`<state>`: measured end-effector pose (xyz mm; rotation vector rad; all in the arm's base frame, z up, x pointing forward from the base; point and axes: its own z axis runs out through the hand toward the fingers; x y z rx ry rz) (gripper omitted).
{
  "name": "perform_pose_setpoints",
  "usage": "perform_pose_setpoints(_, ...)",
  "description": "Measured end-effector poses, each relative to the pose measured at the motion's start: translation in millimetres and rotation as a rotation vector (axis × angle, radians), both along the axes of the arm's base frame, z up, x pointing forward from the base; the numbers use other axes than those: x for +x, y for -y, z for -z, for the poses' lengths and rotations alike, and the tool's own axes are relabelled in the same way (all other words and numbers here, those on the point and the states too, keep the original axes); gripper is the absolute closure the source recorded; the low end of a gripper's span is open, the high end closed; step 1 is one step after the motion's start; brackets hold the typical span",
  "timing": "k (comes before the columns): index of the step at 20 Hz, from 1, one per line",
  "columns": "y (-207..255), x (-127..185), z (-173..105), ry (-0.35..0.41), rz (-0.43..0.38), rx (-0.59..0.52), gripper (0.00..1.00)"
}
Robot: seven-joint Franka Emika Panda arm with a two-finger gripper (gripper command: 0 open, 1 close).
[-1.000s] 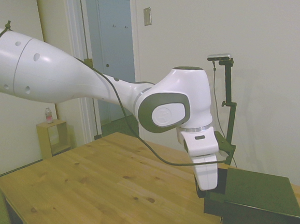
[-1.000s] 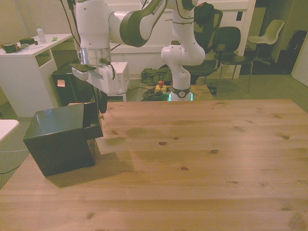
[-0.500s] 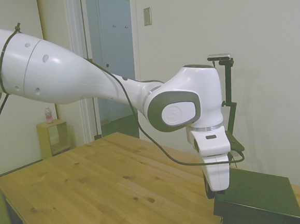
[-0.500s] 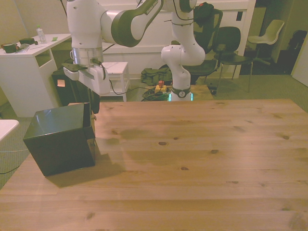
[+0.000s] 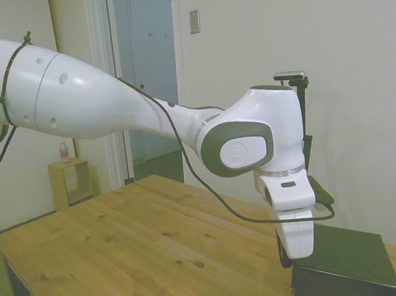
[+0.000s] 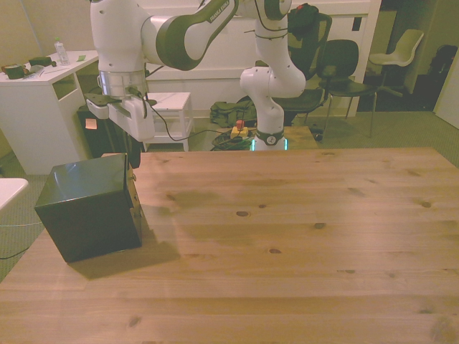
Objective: Close the top drawer
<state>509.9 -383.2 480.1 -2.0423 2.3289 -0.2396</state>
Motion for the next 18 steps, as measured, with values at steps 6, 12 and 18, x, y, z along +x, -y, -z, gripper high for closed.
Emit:
perform_pose_setpoints(6, 6.2, -1.5, -0.6, 0.0, 0.008, -0.004, 1.0)
perform_pose_setpoints(12, 6.8, -0.7, -0.3, -0.001, 0.007, -0.004, 1.0)
perform_pose_setpoints(18, -1.6, 5.3, 2.0, -0.004, -0.01, 0.0, 1.0)
